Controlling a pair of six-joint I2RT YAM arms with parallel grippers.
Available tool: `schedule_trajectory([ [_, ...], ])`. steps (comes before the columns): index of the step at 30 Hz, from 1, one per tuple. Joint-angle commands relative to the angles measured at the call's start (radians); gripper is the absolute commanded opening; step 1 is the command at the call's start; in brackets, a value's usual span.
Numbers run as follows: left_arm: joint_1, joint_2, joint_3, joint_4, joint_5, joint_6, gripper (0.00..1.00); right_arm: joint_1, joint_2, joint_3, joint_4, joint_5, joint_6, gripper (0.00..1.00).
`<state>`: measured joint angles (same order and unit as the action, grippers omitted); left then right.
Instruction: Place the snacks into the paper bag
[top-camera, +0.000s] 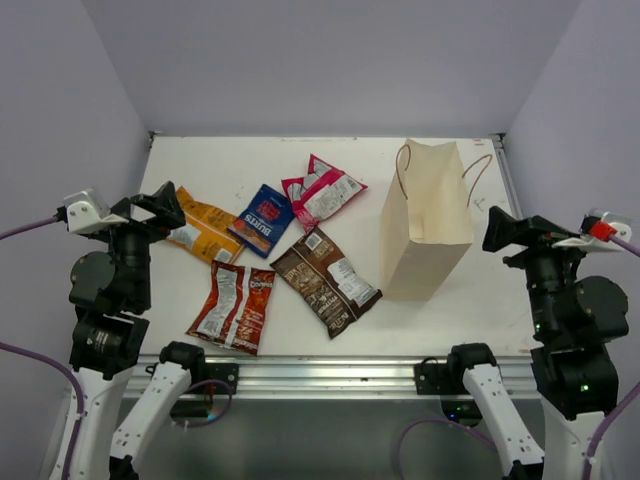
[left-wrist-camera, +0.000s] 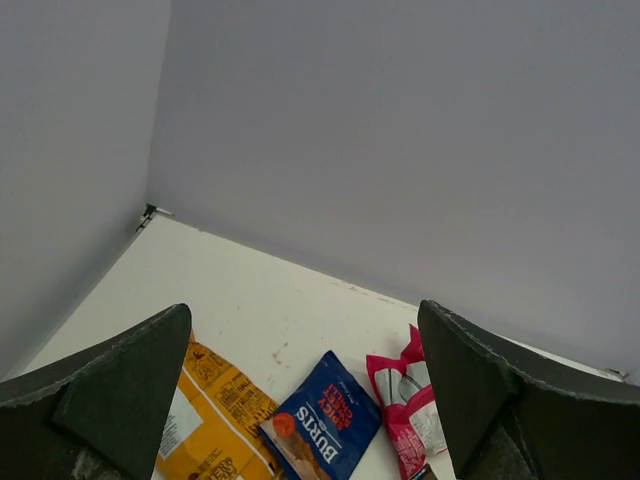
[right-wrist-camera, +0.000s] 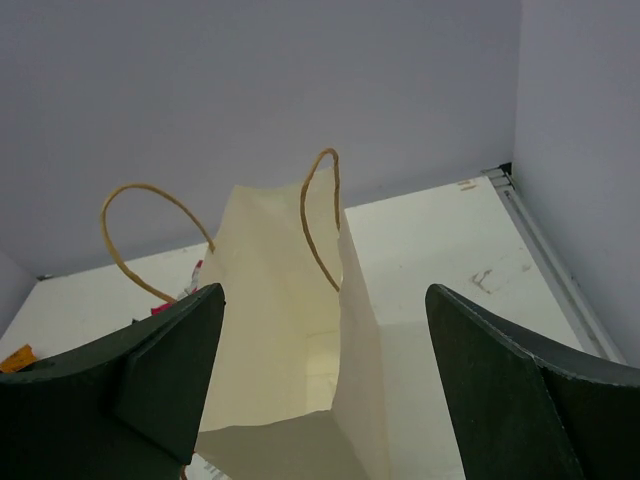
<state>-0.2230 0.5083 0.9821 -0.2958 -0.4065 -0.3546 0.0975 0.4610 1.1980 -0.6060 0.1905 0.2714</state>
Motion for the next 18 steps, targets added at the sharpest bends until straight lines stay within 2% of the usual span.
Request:
schedule_trajectory([
  [1, 0.007, 0.007, 0.009, -0.003, -0.011, 0.012, 1.0, -0.001, 0.039, -0.006, 0.018, -0.049, -0.023, 0.86],
  [4, 0.007, 0.013, 0.013, -0.008, -0.012, 0.014, 1.0, -0.001, 0.008, -0.064, 0.048, -0.03, -0.06, 0.77],
  [6, 0.007, 0.018, 0.015, -0.011, -0.012, 0.017, 1.0, -0.001, 0.083, -0.034, -0.013, 0.015, -0.069, 0.71],
  [7, 0.007, 0.019, 0.016, -0.011, -0.012, 0.017, 1.0, -0.001, 0.135, -0.008, -0.103, 0.058, -0.061, 0.7],
  [9, 0.007, 0.024, 0.016, -0.013, -0.006, 0.013, 1.0, -0.001, 0.25, 0.049, -0.159, 0.064, -0.067, 0.69],
  [14, 0.005, 0.024, 0.017, -0.022, -0.006, 0.011, 1.0, -0.001, 0.286, -0.009, -0.054, -0.013, -0.072, 0.77],
  [18, 0.007, 0.029, 0.027, -0.031, -0.011, 0.02, 1.0, -0.001, 0.355, 0.023, -0.107, -0.016, -0.054, 0.75],
])
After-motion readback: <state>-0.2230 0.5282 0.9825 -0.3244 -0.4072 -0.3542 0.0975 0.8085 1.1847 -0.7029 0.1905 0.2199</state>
